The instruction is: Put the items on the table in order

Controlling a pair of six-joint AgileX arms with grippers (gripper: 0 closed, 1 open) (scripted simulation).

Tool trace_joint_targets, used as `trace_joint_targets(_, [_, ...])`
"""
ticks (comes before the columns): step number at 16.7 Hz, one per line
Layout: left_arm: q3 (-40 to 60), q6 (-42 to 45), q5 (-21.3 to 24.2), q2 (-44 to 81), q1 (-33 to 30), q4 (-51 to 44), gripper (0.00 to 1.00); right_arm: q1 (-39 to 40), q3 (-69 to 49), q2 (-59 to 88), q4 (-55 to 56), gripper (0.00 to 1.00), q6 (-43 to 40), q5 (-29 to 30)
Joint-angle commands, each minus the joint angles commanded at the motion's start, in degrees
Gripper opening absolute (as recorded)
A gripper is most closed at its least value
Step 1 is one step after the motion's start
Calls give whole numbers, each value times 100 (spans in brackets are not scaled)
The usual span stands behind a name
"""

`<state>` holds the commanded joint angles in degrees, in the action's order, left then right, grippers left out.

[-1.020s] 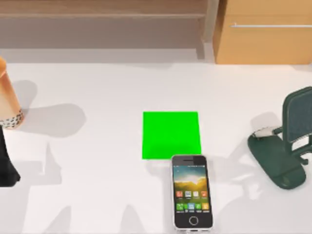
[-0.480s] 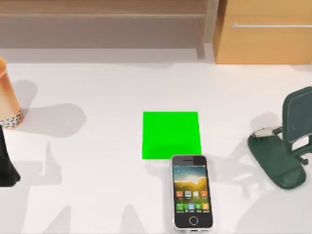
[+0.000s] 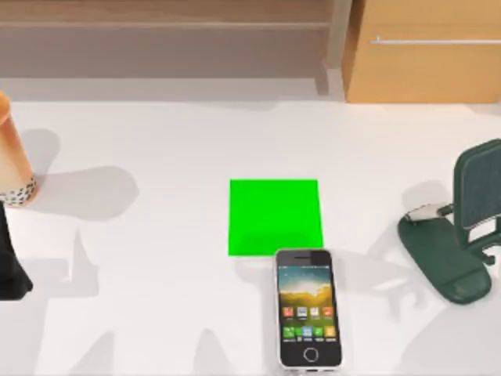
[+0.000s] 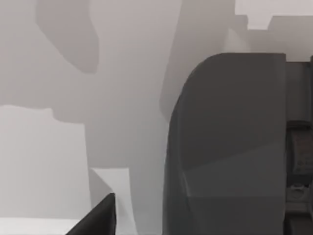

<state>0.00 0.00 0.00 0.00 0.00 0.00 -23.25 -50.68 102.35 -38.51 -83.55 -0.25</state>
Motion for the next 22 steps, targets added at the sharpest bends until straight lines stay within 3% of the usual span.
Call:
trace_joint_targets(13, [0, 0, 0, 0, 0, 0, 100, 0, 0, 0, 0, 2, 0, 0])
trace_joint_targets(22, [0, 0, 0, 0, 0, 0, 100, 18, -56, -206, -243, 0, 109, 23])
